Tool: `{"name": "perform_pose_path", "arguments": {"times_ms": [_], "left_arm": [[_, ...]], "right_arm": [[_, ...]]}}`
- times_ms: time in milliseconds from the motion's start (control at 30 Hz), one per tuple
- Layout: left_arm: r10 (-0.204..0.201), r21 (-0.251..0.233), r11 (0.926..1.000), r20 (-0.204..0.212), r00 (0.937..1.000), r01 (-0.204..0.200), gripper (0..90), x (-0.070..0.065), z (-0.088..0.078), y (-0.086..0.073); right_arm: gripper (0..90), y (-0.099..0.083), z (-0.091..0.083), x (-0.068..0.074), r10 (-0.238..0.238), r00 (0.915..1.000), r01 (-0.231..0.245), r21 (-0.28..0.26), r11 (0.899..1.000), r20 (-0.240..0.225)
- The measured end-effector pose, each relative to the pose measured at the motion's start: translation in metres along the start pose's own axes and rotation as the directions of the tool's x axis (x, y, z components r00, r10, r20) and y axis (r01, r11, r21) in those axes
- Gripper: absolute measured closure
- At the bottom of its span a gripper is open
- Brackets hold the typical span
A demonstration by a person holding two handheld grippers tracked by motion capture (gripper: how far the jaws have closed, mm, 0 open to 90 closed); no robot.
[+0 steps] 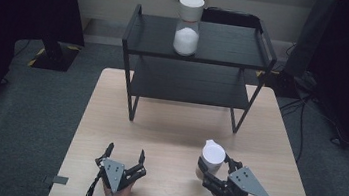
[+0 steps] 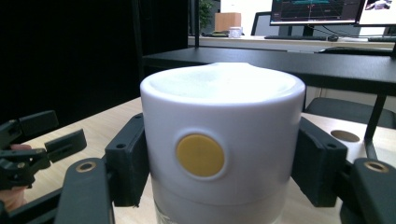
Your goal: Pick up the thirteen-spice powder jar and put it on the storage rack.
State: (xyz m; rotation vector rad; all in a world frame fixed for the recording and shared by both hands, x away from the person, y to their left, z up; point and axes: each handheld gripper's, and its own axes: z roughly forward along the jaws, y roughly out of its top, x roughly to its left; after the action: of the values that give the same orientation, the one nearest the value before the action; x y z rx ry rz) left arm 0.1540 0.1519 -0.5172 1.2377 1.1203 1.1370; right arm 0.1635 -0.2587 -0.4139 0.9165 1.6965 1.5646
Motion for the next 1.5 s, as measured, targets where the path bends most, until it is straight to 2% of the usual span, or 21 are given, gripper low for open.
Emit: {"name": "perform_pose_path", "arguments": {"times_ms": [433, 933, 1267, 1500], "left_arm": [[0.000, 0.000, 1.0000, 0.000, 1.0000, 0.000, 0.0, 0.000, 0.000, 0.000], [0.000, 0.000, 1.0000, 0.000, 1.0000, 0.000, 0.0, 0.000, 0.000, 0.000], [0.000, 0.000, 1.0000, 0.001, 1.0000, 0.000, 0.0, 0.000, 0.000, 0.000], [0.000, 0.000, 1.0000, 0.001, 1.0000, 0.000, 0.0, 0.000, 0.000, 0.000]], "right_arm": [[30.0, 0.041, 0.012, -0.028, -0.020, 0.9968, 0.019, -0.008, 1.000, -0.077], [30.0, 0.095, 0.029, -0.062, -0.028, 0.9903, 0.023, -0.035, 0.999, -0.136], [30.1, 0.134, 0.045, -0.082, -0.033, 0.9896, 0.025, -0.058, 0.998, -0.140], [30.1, 0.167, 0.060, -0.084, -0.037, 0.9938, 0.029, -0.068, 0.997, -0.105]]}}
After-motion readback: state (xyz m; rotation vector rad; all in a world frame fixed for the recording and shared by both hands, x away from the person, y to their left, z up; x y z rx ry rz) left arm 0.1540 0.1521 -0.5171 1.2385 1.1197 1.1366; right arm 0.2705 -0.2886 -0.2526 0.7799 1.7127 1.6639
